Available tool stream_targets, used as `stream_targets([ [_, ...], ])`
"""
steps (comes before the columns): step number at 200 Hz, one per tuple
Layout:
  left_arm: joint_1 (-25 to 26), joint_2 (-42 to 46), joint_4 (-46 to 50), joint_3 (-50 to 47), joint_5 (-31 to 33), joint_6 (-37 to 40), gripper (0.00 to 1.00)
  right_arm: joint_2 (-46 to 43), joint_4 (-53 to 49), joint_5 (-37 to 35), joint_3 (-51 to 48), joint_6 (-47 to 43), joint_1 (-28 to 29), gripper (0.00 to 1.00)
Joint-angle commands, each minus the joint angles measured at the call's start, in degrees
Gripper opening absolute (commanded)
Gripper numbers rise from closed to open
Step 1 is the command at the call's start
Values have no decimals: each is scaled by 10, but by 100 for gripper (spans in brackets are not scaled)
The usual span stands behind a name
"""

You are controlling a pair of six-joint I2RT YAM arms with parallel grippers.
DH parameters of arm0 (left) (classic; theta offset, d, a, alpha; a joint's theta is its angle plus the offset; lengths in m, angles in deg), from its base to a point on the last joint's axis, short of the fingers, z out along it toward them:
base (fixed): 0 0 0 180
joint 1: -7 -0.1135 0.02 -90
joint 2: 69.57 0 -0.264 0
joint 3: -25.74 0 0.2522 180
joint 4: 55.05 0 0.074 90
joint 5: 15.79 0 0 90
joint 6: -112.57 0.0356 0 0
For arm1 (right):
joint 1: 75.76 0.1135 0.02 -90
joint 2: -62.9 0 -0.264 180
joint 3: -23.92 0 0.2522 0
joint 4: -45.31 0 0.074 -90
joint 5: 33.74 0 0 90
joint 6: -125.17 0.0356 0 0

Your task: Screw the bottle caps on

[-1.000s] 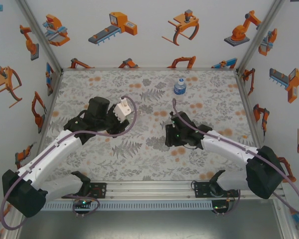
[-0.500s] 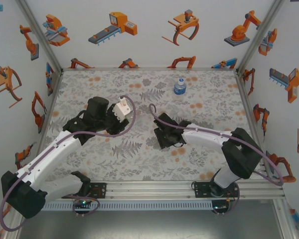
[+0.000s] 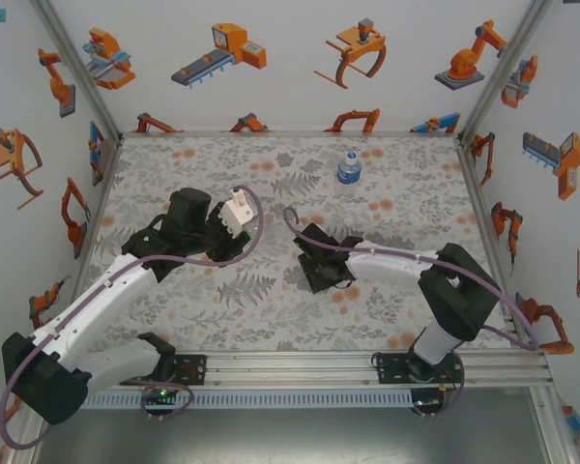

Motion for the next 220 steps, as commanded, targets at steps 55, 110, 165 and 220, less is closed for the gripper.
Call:
stream_targets([
  [55, 4, 4, 8, 12, -19, -4, 19, -27, -5, -12, -4, 8, 3, 27],
  [110, 7, 7, 3, 2, -91, 22, 11, -167, 52, 54, -24, -75, -15, 21],
  [165, 18, 48, 4, -16, -180, 84, 5, -322, 102, 204, -23, -261, -24, 18],
  [220, 61, 77, 64, 4, -200, 221, 4, -408, 99, 335, -5, -418, -23, 13],
])
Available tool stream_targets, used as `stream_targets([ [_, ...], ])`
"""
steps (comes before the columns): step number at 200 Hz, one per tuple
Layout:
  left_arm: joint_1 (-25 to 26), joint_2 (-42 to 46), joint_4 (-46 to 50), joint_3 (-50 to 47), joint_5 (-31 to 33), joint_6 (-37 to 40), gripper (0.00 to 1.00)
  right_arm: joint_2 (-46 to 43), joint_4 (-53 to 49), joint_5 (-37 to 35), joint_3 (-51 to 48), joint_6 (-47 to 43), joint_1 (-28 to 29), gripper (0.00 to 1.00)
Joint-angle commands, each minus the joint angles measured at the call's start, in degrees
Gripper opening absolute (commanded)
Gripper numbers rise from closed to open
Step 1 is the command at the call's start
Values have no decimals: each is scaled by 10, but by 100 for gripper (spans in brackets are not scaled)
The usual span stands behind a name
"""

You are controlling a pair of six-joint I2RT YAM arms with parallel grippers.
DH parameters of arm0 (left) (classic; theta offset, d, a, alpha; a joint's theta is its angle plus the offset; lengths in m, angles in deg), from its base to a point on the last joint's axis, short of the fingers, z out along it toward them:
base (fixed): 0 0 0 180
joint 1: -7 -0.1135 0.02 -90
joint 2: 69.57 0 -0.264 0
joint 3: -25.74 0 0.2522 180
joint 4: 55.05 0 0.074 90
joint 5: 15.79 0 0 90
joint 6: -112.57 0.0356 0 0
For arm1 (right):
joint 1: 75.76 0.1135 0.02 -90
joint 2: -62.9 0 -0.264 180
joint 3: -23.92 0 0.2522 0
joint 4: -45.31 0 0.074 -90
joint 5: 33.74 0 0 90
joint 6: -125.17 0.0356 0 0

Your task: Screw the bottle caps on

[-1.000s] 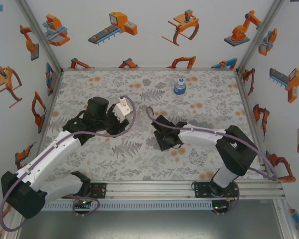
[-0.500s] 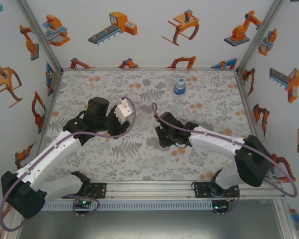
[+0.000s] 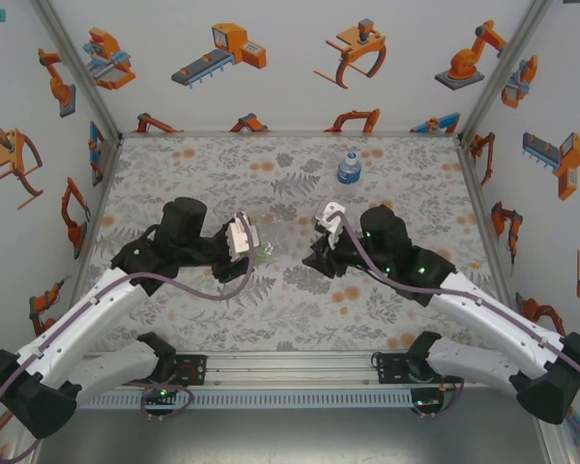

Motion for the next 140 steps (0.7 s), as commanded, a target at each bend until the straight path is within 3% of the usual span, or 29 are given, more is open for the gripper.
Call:
stream_targets([
  [1, 19, 16, 40, 15, -27, 100, 4, -24, 6, 80, 15, -98, -1, 13],
  [80, 48, 19, 39, 27, -36, 135, 3, -44, 28, 218, 31, -158, 0, 7],
  [140, 52, 26, 22, 26, -67, 109, 2, -30, 83, 235, 15, -140, 3, 6],
])
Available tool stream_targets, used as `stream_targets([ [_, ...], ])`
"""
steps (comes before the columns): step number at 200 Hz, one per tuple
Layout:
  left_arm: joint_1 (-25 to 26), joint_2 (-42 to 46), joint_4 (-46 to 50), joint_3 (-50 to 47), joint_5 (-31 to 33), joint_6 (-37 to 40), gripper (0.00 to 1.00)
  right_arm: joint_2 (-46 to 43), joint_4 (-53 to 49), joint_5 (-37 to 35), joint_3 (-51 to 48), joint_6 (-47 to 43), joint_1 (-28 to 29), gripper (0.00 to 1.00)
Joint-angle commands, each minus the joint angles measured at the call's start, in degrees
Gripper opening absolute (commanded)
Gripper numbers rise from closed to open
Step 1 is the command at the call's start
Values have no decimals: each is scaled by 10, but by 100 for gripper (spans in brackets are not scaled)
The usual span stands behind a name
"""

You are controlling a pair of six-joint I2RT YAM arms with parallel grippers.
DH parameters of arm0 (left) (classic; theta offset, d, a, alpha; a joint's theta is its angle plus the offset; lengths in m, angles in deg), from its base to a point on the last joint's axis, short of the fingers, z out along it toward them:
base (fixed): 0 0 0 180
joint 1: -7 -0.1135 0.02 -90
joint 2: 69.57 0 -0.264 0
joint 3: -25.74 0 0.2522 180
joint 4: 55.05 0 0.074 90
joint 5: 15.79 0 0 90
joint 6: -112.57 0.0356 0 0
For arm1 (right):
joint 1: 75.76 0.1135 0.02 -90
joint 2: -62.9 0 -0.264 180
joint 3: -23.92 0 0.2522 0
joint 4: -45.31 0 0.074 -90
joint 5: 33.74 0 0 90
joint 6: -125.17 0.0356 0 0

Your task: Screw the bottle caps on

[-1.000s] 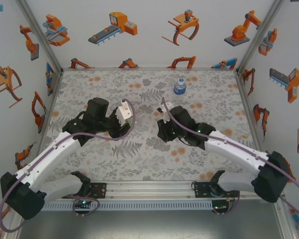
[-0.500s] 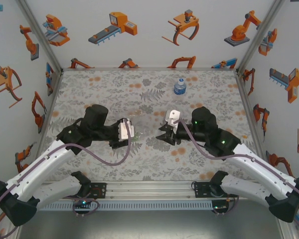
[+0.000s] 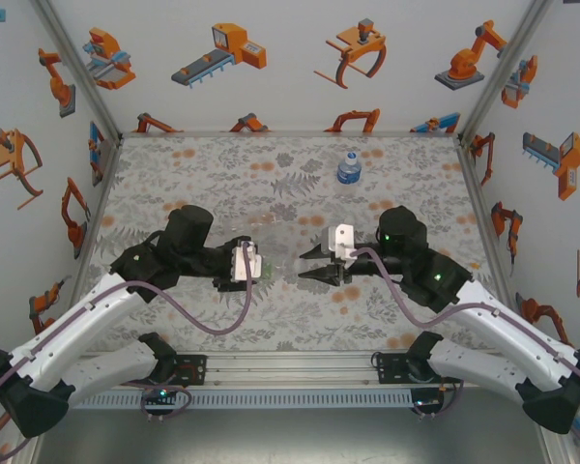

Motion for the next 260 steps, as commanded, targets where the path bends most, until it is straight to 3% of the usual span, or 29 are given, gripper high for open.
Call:
stream_targets([
  [1, 4, 12, -10, 21, -34, -5, 2, 6, 42, 34, 3, 0, 3, 6],
  [157, 13, 20, -25, 33, -61, -45, 0, 15, 54, 69, -12, -7, 14, 1],
  [197, 13, 12, -28, 35, -69, -58, 1, 16, 38, 53, -5, -24, 21, 0],
  [260, 13, -11, -11, 53, -92, -72, 1, 13, 1, -30, 7, -95, 45, 0],
])
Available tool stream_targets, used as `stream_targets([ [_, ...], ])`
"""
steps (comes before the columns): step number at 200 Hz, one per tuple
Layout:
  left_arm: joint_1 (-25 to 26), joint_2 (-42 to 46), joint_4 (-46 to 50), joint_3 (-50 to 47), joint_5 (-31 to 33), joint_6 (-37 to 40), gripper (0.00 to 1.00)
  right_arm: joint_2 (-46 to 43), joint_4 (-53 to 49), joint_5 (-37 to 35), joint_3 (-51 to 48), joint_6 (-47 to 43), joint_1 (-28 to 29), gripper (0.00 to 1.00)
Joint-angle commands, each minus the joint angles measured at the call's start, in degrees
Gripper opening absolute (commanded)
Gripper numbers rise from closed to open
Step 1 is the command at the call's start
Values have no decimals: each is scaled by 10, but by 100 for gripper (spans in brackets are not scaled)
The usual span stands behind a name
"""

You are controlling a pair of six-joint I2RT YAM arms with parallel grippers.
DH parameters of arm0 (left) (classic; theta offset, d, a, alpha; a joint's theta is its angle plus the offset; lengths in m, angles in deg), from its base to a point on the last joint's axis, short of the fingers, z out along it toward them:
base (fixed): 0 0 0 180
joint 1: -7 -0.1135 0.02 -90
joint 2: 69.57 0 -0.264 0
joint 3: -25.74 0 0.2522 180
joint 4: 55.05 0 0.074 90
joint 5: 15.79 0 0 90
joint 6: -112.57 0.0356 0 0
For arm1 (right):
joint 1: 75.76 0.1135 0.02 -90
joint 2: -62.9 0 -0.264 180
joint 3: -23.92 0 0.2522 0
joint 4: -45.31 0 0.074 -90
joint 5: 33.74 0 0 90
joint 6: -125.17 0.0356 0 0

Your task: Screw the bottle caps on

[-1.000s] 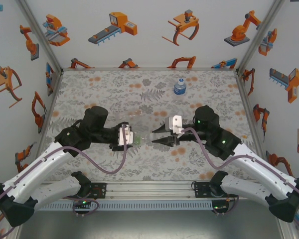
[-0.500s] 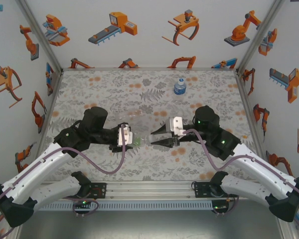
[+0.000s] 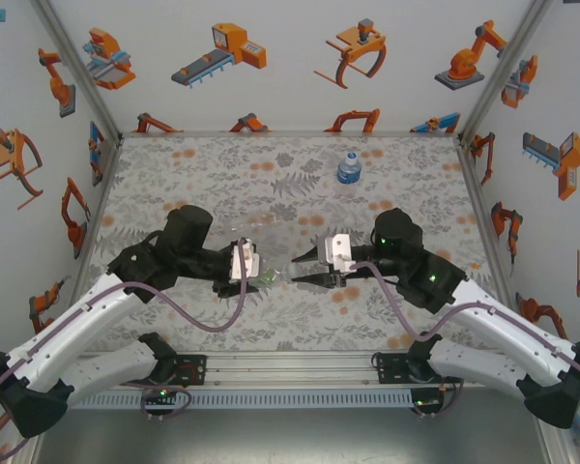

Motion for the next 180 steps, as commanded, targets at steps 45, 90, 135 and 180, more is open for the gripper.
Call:
stream_targets([
  [45, 5, -24, -16, 49, -76, -29, 0, -3, -7, -76, 2, -86, 21, 0],
  [90, 5, -27, 13, 49, -75, -12, 0, -16, -43, -98, 15, -122, 21, 0],
  [135, 5, -17, 22, 44, -57, 9, 0, -20, -105, -90, 37, -134, 21, 0],
  [180, 2, -13, 39, 36, -11, 26, 0, -32, -105, -121, 29, -119, 21, 0],
])
